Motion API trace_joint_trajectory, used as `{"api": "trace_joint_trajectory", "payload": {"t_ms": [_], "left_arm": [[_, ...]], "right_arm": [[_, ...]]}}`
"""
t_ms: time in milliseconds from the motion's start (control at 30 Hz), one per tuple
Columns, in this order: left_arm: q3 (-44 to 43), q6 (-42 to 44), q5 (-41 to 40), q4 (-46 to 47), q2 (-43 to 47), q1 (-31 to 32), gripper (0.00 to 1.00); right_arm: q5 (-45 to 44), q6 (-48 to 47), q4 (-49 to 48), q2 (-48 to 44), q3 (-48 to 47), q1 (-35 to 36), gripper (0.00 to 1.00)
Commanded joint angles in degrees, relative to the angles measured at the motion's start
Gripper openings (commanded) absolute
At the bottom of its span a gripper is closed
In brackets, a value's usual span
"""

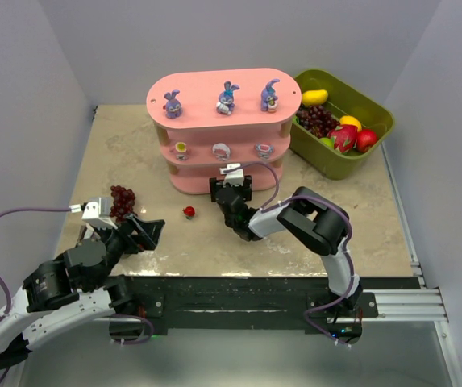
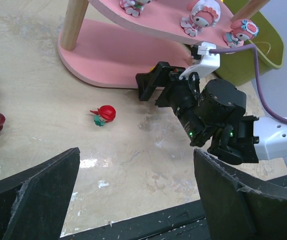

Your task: Place and organize the plastic toys onto the shelf

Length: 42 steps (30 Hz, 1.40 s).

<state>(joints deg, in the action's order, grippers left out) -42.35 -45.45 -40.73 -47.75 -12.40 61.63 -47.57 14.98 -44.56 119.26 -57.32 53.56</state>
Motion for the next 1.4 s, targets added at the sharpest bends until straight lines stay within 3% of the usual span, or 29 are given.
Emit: {"api": "trace_joint_trajectory", "payload": {"t_ms": [0,600,833,967,1167,1267,1367], "left_arm": [[-0.3,-0.9,-1.3,0.5,0.3,0.1,1.00],[-0.2,-1.0,-1.1,0.5,1.6,0.1,1.00],[-0.2,-1.0,-1.1,0.5,1.8,0.1,1.00],[-0.2,-1.0,-1.0,0.5,1.7,0.1,1.00],[-0.2,-1.1,-1.1,0.5,1.9,0.1,0.99],[-0.2,-1.1,-1.1,0.4,2.0,0.1,0.99],[-0.2,-1.1,-1.1,0.5,2.2,0.1,0.99]], "right_arm": [[-0.5,-0.3,-4.4,-4.7,3.1,-1.7,0.83],[8.2,-3.5,-7.5,-13.4,10.6,-1.3,0.85],[8.8,-0.7,-5.9,-18.3,13.5,-1.2,0.78],[9.2,1.1,-5.3,-20.4,15.3,-1.2,0.67],[10.4,3.5,-7.9,-19.9,17.2,-1.2,0.25],[11.2,4.4,-7.8,-18.8,17.0,-1.2,0.10],[11.7,4.8,-8.1,-18.1,16.7,-1.2,0.02]]}}
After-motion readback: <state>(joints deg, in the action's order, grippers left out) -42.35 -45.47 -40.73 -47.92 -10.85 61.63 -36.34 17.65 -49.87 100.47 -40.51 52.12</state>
